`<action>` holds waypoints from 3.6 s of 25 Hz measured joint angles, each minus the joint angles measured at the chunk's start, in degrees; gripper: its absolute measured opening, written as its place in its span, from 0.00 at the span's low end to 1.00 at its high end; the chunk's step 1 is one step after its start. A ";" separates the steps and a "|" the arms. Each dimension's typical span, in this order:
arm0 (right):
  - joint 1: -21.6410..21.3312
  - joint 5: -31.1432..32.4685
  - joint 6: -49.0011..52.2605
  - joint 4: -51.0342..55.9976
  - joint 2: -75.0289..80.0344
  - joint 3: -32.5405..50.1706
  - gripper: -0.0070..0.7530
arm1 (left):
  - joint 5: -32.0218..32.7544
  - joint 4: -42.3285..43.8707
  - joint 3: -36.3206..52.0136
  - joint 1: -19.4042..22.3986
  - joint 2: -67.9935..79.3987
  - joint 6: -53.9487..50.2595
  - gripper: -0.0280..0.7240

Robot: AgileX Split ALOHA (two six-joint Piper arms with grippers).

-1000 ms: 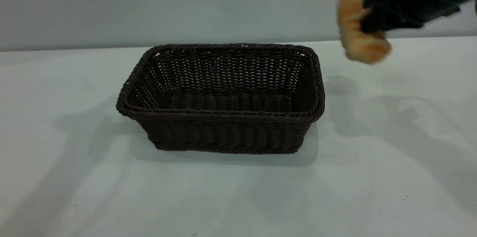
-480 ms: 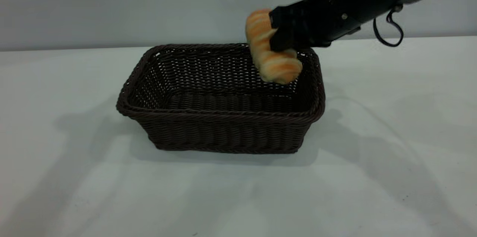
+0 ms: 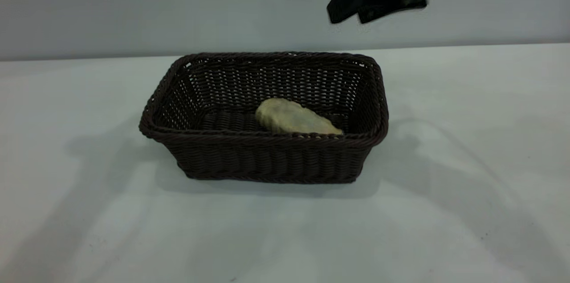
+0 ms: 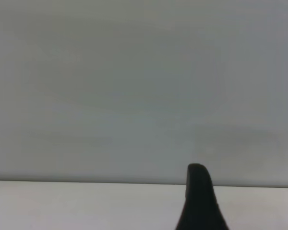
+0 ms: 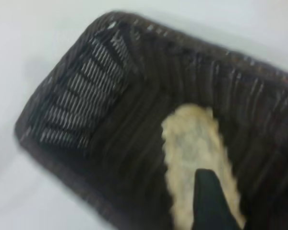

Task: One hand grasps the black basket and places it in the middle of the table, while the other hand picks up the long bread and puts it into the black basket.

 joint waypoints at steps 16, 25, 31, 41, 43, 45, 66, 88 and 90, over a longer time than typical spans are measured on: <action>-0.05 39.29 54.28 -61.52 -33.59 2.33 0.57 | -0.70 0.00 0.00 0.00 0.00 0.00 0.79; -0.05 39.83 54.28 -60.40 -56.75 20.40 0.57 | -1.25 0.00 0.00 0.00 0.00 0.17 0.79; -0.05 40.71 54.16 -59.86 -73.61 30.43 0.57 | -1.44 0.00 0.00 0.00 0.00 0.17 0.79; -0.05 40.81 53.07 -58.84 -86.92 39.02 0.57 | -2.75 0.05 0.00 0.00 0.00 0.17 0.79; -0.05 40.61 53.07 -58.34 -87.58 39.82 0.57 | -2.92 0.05 0.00 0.00 0.00 0.17 0.79; -0.05 40.44 53.07 -57.54 -88.41 40.01 0.57 | -3.16 0.05 0.00 0.00 0.00 0.12 0.79; -0.05 39.98 50.90 -55.33 -100.09 41.95 0.57 | -4.01 0.10 0.00 0.00 0.00 0.15 0.79; -0.05 40.03 49.11 -54.12 -100.63 41.95 0.35 | -4.44 0.07 0.00 0.00 -0.38 1.38 0.79; -0.05 40.03 49.11 -54.12 -100.63 41.95 0.33 | -4.63 0.07 0.00 0.00 -1.60 1.38 0.79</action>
